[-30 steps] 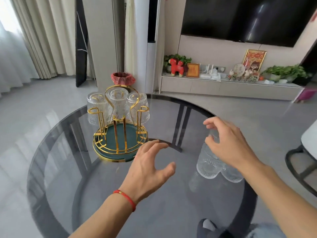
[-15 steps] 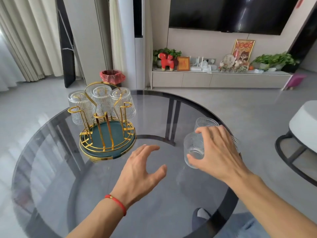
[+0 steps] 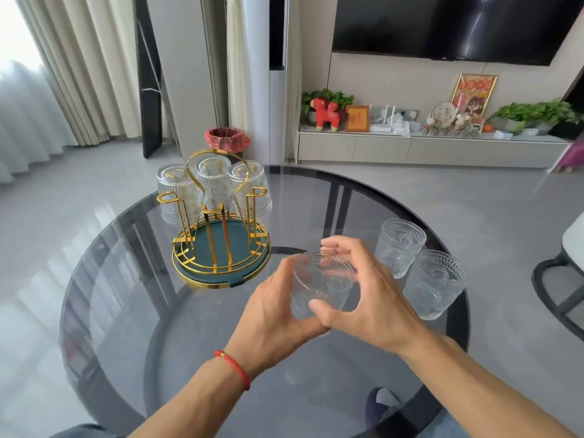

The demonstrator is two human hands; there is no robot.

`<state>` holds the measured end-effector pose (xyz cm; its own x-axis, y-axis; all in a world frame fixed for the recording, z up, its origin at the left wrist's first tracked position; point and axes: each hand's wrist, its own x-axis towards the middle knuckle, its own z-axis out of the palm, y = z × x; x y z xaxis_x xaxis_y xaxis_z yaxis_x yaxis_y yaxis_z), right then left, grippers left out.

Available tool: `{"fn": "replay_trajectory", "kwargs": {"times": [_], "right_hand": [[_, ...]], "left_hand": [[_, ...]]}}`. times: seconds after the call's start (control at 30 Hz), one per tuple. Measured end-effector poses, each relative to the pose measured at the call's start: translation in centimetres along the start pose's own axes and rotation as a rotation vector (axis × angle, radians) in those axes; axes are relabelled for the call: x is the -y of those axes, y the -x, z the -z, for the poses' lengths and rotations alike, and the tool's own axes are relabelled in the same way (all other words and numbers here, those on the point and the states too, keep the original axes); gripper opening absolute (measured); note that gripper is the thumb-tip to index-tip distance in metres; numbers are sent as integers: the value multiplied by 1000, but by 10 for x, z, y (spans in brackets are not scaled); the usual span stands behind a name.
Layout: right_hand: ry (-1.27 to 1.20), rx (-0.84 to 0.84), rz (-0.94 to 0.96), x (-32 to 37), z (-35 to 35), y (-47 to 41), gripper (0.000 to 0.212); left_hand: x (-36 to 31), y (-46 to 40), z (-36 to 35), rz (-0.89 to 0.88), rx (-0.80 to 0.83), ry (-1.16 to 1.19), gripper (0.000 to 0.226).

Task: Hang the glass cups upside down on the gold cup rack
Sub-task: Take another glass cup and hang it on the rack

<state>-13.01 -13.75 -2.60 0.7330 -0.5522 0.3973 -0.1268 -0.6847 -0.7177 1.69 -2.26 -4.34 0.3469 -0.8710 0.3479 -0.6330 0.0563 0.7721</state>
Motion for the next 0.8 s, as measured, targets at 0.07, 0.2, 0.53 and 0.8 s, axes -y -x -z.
{"fn": "replay_trajectory", "kwargs": {"times": [0.07,0.2,0.53,0.8], "right_hand": [[-168,32,-79,3,-9,-6,82],[-367,138,-399,6,-26,-16,79],[-913,101,-401,16,-45,-31,48],[-770,-61,-240,51,-12,-80,58]], "left_hand": [[1,-1,9,141,-81,145,69],[6,-4,29,440,-240,450,80],[-1,0,53,536,-142,529,93],[25,-3,71,319,66,-423,54]]}}
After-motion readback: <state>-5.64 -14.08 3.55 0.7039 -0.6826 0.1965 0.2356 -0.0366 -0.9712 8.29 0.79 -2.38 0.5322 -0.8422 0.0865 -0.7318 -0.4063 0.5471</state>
